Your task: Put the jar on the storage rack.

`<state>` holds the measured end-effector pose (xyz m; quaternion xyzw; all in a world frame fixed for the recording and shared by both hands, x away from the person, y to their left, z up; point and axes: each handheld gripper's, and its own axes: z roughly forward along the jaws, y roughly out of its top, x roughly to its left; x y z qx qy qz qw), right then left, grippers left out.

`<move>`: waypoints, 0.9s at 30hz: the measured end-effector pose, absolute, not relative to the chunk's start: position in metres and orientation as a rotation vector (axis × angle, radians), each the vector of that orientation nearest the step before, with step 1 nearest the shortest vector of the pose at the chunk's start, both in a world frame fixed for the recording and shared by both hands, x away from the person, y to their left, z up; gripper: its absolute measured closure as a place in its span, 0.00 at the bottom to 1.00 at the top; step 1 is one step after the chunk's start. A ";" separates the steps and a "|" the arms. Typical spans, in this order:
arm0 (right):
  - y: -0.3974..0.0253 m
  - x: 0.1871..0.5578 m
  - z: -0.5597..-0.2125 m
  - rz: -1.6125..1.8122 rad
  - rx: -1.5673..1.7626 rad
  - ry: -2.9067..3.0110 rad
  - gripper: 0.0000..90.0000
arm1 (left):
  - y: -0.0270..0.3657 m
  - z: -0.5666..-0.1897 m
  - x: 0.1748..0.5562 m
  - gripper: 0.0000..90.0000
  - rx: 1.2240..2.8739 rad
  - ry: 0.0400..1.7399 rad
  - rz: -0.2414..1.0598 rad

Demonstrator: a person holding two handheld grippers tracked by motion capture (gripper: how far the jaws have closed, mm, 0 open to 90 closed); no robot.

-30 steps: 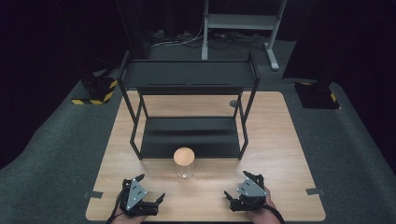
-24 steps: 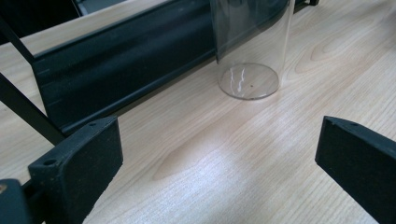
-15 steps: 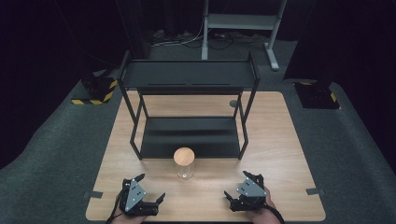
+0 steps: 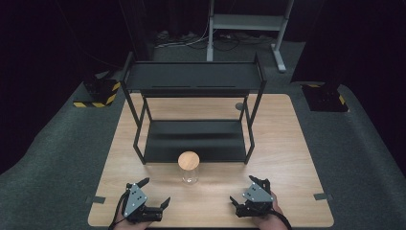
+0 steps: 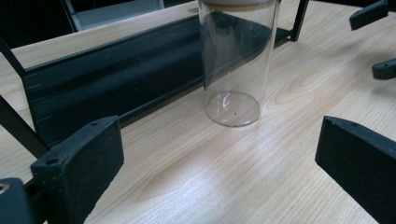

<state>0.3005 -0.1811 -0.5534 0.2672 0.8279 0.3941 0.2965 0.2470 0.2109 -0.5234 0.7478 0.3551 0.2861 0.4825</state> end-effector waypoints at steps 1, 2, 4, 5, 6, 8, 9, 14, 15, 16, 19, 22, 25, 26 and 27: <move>-0.181 0.300 -0.553 1.047 0.711 2.202 0.00 | 0.211 -0.523 0.247 0.02 1.823 0.866 0.699; -0.181 0.300 -0.553 1.047 0.711 2.202 0.00 | 0.210 -0.522 0.246 0.02 1.825 0.864 0.703; -0.181 0.300 -0.554 1.048 0.709 2.202 0.00 | 0.210 -0.521 0.246 0.02 1.827 0.862 0.717; -0.181 0.300 -0.554 1.048 0.708 2.202 0.00 | 0.210 -0.520 0.246 0.01 1.829 0.862 0.724; -0.181 0.300 -0.554 1.048 0.709 2.202 0.00 | 0.210 -0.520 0.246 0.01 1.830 0.863 0.728; -0.181 0.301 -0.554 1.049 0.709 2.201 0.00 | 0.210 -0.519 0.246 0.01 1.830 0.867 0.735; -0.181 0.301 -0.554 1.049 0.709 2.201 0.00 | 0.210 -0.519 0.246 0.01 1.825 0.871 0.738; -0.181 0.301 -0.553 1.050 0.708 2.204 0.00 | 0.212 -0.515 0.246 0.01 1.818 0.869 0.747; -0.181 0.301 -0.553 1.050 0.708 2.204 0.00 | 0.213 -0.513 0.246 0.01 1.815 0.872 0.744; -0.181 0.301 -0.553 1.050 0.709 2.206 0.00 | 0.213 -0.512 0.246 0.01 1.815 0.871 0.744; -0.181 0.301 -0.553 1.054 0.710 2.205 0.00 | 0.213 -0.510 0.247 0.01 1.813 0.873 0.743; -0.181 0.301 -0.553 1.053 0.708 2.207 0.00 | 0.213 -0.508 0.247 0.01 1.820 0.876 0.735; -0.181 0.301 -0.553 1.048 0.706 2.209 0.00 | 0.213 -0.507 0.248 0.01 1.825 0.879 0.734; -0.181 0.301 -0.554 1.050 0.705 2.209 0.00 | 0.213 -0.507 0.249 0.01 1.825 0.880 0.734; -0.181 0.301 -0.554 1.050 0.705 2.208 0.00 | 0.213 -0.507 0.249 0.01 1.825 0.880 0.734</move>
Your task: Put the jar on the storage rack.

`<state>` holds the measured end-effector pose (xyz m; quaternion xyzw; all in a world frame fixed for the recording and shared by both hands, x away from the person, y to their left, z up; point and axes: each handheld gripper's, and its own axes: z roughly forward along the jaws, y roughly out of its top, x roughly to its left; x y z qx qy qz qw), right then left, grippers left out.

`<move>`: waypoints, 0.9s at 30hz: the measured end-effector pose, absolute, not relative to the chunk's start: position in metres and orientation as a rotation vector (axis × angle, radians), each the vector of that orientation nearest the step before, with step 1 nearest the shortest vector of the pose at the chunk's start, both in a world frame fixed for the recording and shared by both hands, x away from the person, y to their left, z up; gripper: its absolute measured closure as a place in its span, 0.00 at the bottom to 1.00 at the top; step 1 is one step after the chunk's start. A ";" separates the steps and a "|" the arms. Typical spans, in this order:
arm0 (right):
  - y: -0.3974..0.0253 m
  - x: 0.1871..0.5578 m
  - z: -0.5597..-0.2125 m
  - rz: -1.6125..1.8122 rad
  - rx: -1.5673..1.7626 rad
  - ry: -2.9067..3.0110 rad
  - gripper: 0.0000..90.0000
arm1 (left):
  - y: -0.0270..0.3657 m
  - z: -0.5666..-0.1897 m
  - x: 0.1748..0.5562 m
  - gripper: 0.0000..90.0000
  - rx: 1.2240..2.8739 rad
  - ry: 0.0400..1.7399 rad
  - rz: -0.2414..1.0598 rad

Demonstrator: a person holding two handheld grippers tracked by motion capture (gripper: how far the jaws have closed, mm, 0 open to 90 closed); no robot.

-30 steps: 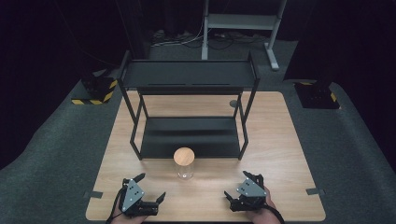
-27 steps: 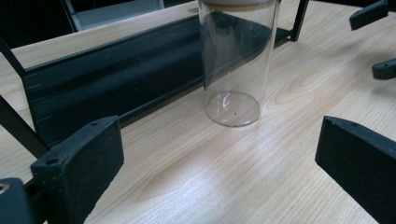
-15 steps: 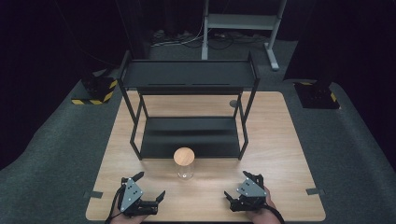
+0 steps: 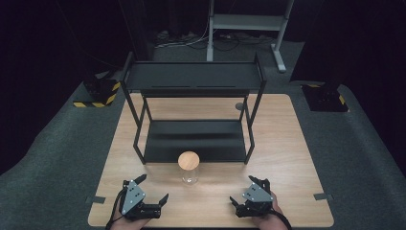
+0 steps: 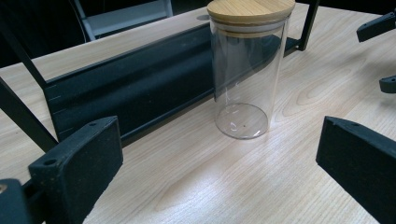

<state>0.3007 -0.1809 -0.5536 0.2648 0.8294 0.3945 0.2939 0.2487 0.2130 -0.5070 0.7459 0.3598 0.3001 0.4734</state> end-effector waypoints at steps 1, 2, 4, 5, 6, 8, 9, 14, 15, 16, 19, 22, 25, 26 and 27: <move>-0.181 0.301 -0.554 1.050 0.705 2.208 0.00 | 0.213 -0.507 0.249 0.01 1.830 0.879 0.736; -0.181 0.301 -0.554 1.051 0.705 2.208 0.00 | 0.213 -0.507 0.249 0.01 1.831 0.879 0.735; -0.181 0.301 -0.554 1.052 0.706 2.207 0.00 | 0.213 -0.507 0.250 0.01 1.832 0.878 0.736; -0.181 0.301 -0.554 1.051 0.705 2.207 0.00 | 0.213 -0.507 0.250 0.01 1.833 0.877 0.732; -0.181 0.301 -0.554 1.051 0.705 2.207 0.00 | 0.213 -0.507 0.250 0.01 1.833 0.877 0.732; -0.181 0.301 -0.554 1.051 0.706 2.207 0.00 | 0.213 -0.506 0.251 0.01 1.832 0.875 0.736; -0.181 0.301 -0.554 1.051 0.706 2.208 0.00 | 0.212 -0.505 0.251 0.01 1.831 0.875 0.736; -0.181 0.301 -0.554 1.051 0.706 2.208 0.00 | 0.212 -0.504 0.253 0.01 1.825 0.877 0.730; -0.181 0.301 -0.554 1.051 0.706 2.209 0.00 | 0.212 -0.504 0.253 0.01 1.822 0.876 0.730; -0.181 0.301 -0.554 1.051 0.707 2.208 0.00 | 0.211 -0.503 0.253 0.01 1.816 0.877 0.730; -0.181 0.301 -0.553 1.052 0.708 2.210 0.00 | 0.210 -0.504 0.253 0.01 1.809 0.886 0.727; -0.181 0.301 -0.553 1.055 0.708 2.208 0.00 | 0.208 -0.505 0.254 0.01 1.812 0.895 0.719; -0.182 0.301 -0.553 1.057 0.711 2.208 0.00 | 0.207 -0.506 0.255 0.01 1.813 0.894 0.714; -0.182 0.301 -0.553 1.057 0.711 2.207 0.00 | 0.206 -0.506 0.255 0.01 1.813 0.893 0.714; -0.182 0.301 -0.553 1.057 0.711 2.207 0.00 | 0.206 -0.506 0.256 0.01 1.814 0.889 0.714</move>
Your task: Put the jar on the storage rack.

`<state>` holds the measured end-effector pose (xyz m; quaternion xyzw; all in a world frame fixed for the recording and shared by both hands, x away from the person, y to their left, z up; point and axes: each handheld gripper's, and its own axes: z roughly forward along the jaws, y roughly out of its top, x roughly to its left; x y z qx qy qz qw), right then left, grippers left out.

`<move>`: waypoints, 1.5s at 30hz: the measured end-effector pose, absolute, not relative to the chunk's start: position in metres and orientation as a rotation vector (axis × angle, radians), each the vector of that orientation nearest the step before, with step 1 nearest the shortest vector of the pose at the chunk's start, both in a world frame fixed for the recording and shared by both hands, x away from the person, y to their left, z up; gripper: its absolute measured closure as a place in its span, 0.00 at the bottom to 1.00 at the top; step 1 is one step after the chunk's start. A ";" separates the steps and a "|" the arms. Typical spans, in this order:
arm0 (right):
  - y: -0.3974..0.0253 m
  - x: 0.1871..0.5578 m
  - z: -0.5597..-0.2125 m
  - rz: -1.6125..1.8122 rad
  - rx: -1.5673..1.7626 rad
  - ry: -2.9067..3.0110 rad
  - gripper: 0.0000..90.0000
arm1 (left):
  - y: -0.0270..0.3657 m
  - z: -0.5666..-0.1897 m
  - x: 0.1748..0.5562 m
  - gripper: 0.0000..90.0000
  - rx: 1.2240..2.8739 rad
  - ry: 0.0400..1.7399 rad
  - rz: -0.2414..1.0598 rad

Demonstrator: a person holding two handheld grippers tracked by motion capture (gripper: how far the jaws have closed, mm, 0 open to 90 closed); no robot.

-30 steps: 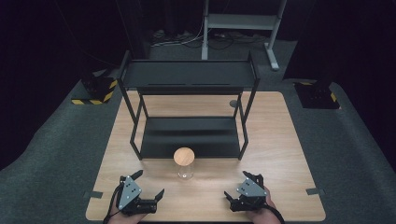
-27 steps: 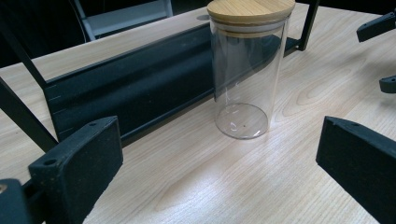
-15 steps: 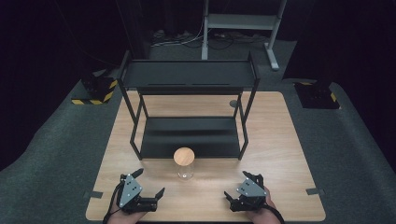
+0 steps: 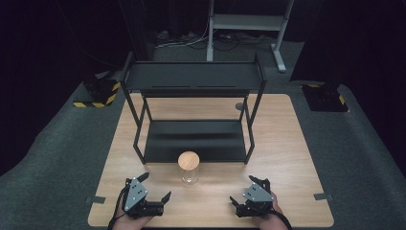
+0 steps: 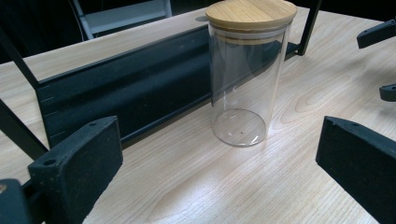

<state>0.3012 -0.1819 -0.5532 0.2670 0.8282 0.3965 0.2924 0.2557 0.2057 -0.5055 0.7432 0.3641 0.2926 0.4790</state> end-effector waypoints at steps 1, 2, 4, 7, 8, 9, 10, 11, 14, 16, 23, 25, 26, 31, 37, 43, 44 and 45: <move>-0.182 0.301 -0.553 1.057 0.712 2.206 0.00 | 0.205 -0.505 0.256 0.01 1.810 0.888 0.714; -0.182 0.301 -0.553 1.058 0.712 2.206 0.00 | 0.204 -0.505 0.256 0.01 1.808 0.885 0.713; -0.182 0.301 -0.553 1.057 0.715 2.207 0.00 | 0.203 -0.504 0.257 0.01 1.808 0.881 0.712; -0.181 0.301 -0.553 1.056 0.709 2.208 0.00 | 0.201 -0.503 0.258 0.01 1.799 0.876 0.704; -0.181 0.301 -0.553 1.056 0.709 2.208 0.00 | 0.200 -0.503 0.258 0.01 1.800 0.875 0.704; -0.181 0.301 -0.553 1.057 0.709 2.207 0.00 | 0.199 -0.502 0.259 0.01 1.797 0.877 0.703; -0.182 0.301 -0.553 1.057 0.707 2.206 0.00 | 0.199 -0.502 0.259 0.01 1.797 0.875 0.703; -0.182 0.301 -0.553 1.059 0.709 2.206 0.00 | 0.198 -0.502 0.259 0.01 1.799 0.874 0.701; -0.182 0.301 -0.553 1.061 0.711 2.206 0.00 | 0.197 -0.502 0.260 0.01 1.795 0.871 0.698; -0.182 0.301 -0.553 1.059 0.712 2.207 0.00 | 0.195 -0.502 0.261 0.01 1.795 0.870 0.694; -0.182 0.301 -0.553 1.062 0.708 2.207 0.00 | 0.190 -0.500 0.263 0.01 1.790 0.858 0.691; -0.182 0.301 -0.553 1.061 0.709 2.207 0.00 | 0.189 -0.500 0.264 0.01 1.791 0.855 0.690; -0.182 0.301 -0.553 1.060 0.708 2.207 0.00 | 0.188 -0.500 0.265 0.01 1.792 0.853 0.690; -0.182 0.301 -0.553 1.061 0.709 2.210 0.00 | 0.185 -0.499 0.266 0.01 1.792 0.850 0.681; -0.182 0.301 -0.553 1.061 0.715 2.214 0.00 | 0.182 -0.499 0.269 0.01 1.795 0.846 0.678; -0.182 0.302 -0.553 1.056 0.721 2.220 0.00 | 0.179 -0.498 0.271 0.01 1.794 0.840 0.674; -0.182 0.302 -0.553 1.055 0.723 2.221 0.00 | 0.179 -0.498 0.271 0.01 1.794 0.838 0.674; -0.182 0.302 -0.553 1.054 0.724 2.224 0.00 | 0.178 -0.498 0.271 0.01 1.794 0.838 0.674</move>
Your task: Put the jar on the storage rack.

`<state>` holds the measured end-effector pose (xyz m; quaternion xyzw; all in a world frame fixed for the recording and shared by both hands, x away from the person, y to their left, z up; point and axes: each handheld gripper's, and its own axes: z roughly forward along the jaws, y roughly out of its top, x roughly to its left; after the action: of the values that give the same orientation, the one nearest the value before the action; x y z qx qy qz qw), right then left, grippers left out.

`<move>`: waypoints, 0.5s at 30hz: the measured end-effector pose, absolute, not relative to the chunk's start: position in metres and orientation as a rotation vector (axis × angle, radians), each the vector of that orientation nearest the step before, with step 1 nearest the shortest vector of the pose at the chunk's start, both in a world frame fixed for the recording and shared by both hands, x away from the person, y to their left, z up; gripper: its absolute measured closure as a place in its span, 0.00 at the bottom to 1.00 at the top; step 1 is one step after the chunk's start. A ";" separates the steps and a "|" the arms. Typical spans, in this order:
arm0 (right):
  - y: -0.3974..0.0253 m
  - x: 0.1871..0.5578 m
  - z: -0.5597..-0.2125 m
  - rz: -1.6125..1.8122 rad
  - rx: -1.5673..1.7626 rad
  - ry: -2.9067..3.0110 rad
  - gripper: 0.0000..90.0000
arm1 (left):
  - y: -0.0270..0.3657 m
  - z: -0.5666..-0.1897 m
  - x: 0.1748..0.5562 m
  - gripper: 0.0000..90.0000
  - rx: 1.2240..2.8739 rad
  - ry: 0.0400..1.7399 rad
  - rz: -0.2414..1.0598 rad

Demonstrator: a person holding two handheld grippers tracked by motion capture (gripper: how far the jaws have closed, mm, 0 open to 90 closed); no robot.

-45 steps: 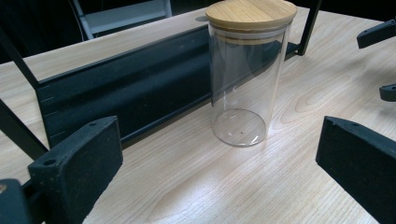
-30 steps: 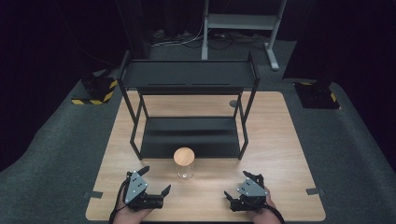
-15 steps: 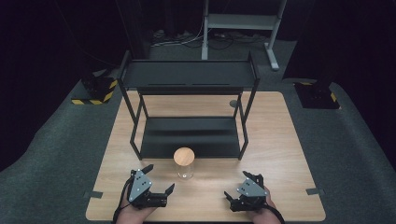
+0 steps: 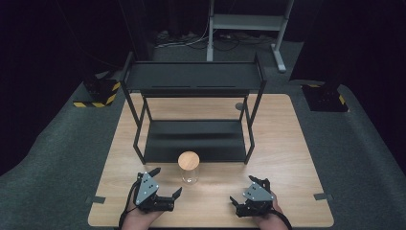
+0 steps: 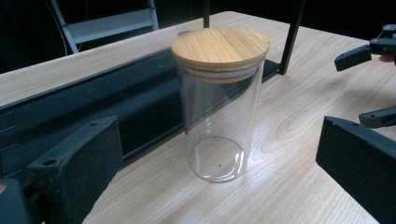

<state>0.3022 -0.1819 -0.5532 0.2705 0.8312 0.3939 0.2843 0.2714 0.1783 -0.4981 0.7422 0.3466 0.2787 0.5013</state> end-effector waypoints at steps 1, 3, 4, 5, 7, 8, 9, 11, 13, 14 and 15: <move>-0.182 0.303 -0.553 1.054 0.726 2.226 0.00 | 0.178 -0.498 0.272 0.01 1.794 0.837 0.674; -0.183 0.303 -0.553 1.060 0.732 2.225 0.00 | 0.177 -0.498 0.273 0.01 1.797 0.834 0.670; -0.183 0.303 -0.553 1.063 0.737 2.225 0.00 | 0.176 -0.498 0.273 0.01 1.797 0.834 0.671; -0.183 0.303 -0.553 1.063 0.739 2.225 0.00 | 0.176 -0.498 0.273 0.01 1.798 0.833 0.671; -0.183 0.303 -0.553 1.064 0.737 2.226 0.00 | 0.175 -0.499 0.274 0.01 1.793 0.832 0.667; -0.183 0.303 -0.553 1.065 0.738 2.226 0.00 | 0.175 -0.499 0.274 0.01 1.794 0.828 0.669; -0.183 0.303 -0.553 1.065 0.739 2.226 0.00 | 0.174 -0.499 0.275 0.01 1.796 0.829 0.670; -0.183 0.303 -0.553 1.065 0.739 2.226 0.00 | 0.173 -0.499 0.275 0.01 1.793 0.831 0.667; -0.183 0.303 -0.553 1.064 0.736 2.225 0.00 | 0.173 -0.499 0.276 0.01 1.794 0.830 0.668; -0.183 0.303 -0.553 1.065 0.735 2.225 0.00 | 0.173 -0.500 0.277 0.01 1.792 0.830 0.667; -0.183 0.303 -0.553 1.065 0.735 2.225 0.00 | 0.172 -0.500 0.277 0.01 1.791 0.831 0.665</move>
<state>0.3030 -0.1834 -0.5530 0.2743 0.8298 0.3971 0.2802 0.2768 0.1721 -0.4996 0.7421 0.3445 0.2755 0.5047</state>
